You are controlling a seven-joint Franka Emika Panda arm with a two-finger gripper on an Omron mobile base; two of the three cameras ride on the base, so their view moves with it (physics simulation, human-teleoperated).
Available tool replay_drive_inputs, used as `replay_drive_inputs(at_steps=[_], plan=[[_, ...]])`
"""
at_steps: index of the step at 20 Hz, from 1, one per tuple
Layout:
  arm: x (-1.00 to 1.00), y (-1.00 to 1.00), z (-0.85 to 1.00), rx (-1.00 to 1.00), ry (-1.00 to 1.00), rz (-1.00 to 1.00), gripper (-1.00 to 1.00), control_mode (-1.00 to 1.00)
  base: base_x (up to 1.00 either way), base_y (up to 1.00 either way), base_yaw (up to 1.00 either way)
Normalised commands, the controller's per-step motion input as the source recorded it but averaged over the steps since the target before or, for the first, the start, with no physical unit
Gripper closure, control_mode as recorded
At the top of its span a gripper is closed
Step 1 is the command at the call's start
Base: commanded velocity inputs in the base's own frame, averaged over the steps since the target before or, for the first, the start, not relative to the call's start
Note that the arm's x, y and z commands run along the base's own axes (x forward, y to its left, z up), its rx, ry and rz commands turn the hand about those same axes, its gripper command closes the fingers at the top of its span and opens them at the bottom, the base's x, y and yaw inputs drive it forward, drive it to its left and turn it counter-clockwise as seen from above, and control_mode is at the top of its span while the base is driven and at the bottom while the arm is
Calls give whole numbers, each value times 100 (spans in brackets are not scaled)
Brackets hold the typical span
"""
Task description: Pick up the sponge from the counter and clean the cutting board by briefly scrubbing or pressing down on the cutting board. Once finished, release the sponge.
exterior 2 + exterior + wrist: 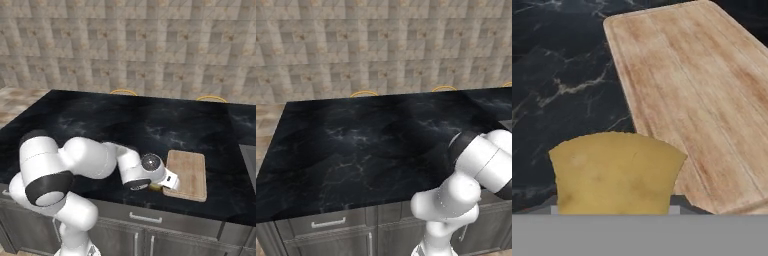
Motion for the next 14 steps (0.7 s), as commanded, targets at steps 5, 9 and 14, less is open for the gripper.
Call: replay_drive_inputs(at_steps=[5, 9, 14], plan=[[26, 53, 25, 0, 0, 0, 100, -100, 0, 0, 0], [22, 53, 3, 0, 0, 0, 100, -100, 0, 0, 0], [4, 43, 0, 0, 0, 0, 100, -100, 0, 0, 0]])
